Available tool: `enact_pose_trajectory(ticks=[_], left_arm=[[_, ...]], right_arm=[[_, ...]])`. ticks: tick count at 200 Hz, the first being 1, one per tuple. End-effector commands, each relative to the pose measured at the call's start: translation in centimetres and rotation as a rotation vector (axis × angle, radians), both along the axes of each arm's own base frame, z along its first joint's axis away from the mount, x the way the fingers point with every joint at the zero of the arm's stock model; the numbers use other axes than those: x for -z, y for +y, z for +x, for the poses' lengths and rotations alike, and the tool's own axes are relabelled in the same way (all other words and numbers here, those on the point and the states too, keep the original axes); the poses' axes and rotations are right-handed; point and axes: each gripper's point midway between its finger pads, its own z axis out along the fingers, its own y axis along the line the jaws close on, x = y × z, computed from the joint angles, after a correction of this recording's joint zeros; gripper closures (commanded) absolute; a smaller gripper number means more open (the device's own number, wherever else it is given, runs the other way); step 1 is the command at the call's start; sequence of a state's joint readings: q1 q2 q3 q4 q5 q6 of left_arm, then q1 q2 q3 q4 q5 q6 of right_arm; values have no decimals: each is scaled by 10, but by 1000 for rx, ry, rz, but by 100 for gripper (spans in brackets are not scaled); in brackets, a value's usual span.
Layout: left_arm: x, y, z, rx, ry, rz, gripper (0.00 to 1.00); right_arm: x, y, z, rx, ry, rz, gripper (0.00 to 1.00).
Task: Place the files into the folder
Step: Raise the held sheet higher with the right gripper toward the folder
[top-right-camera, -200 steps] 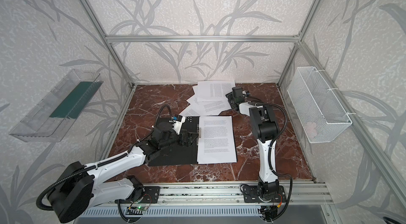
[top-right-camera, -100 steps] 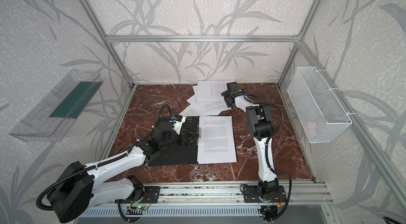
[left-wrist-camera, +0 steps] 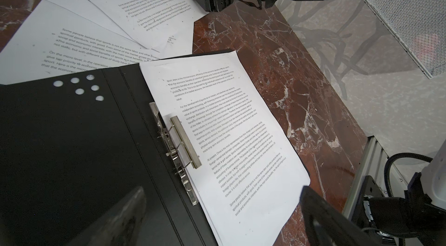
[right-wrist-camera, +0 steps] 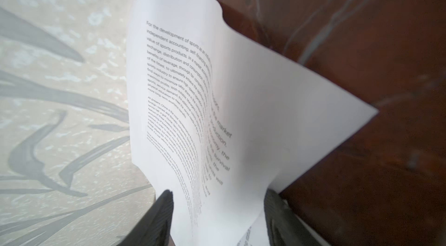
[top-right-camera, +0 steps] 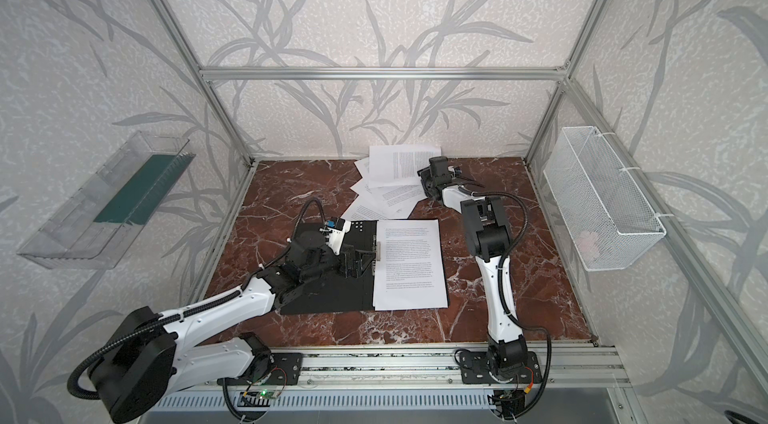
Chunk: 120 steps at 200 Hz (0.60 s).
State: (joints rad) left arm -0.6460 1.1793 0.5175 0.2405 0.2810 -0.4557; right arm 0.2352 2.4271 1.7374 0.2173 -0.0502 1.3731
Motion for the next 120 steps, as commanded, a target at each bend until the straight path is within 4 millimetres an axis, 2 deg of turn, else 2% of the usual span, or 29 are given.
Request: enact_pose_trajectory(ticks=[1,44,58,79,95,120], left_arm=[[-12,-1,3,-1,-42,-10,1],[-10,-3,3,5,-33,-10,1],[-9,-2,4,1,-31,-9,1],[-9,-2,4,-2,-32,-8,1],[-11,0,4,-9,-42,-2,1],[-12,11,9,-71,-50,4,1]], right_arm=[[25,-3,1,2,-29,3,39],[-24,-3,5,-16,-216,-34,36],[-34,-2,9,-36,-254,-42,35],[-37,1,12,-84,-267,-63,34],[-37,-4,9,-95,-261,-94,34],[-31,-5,-3,-211,-137,-194,33]])
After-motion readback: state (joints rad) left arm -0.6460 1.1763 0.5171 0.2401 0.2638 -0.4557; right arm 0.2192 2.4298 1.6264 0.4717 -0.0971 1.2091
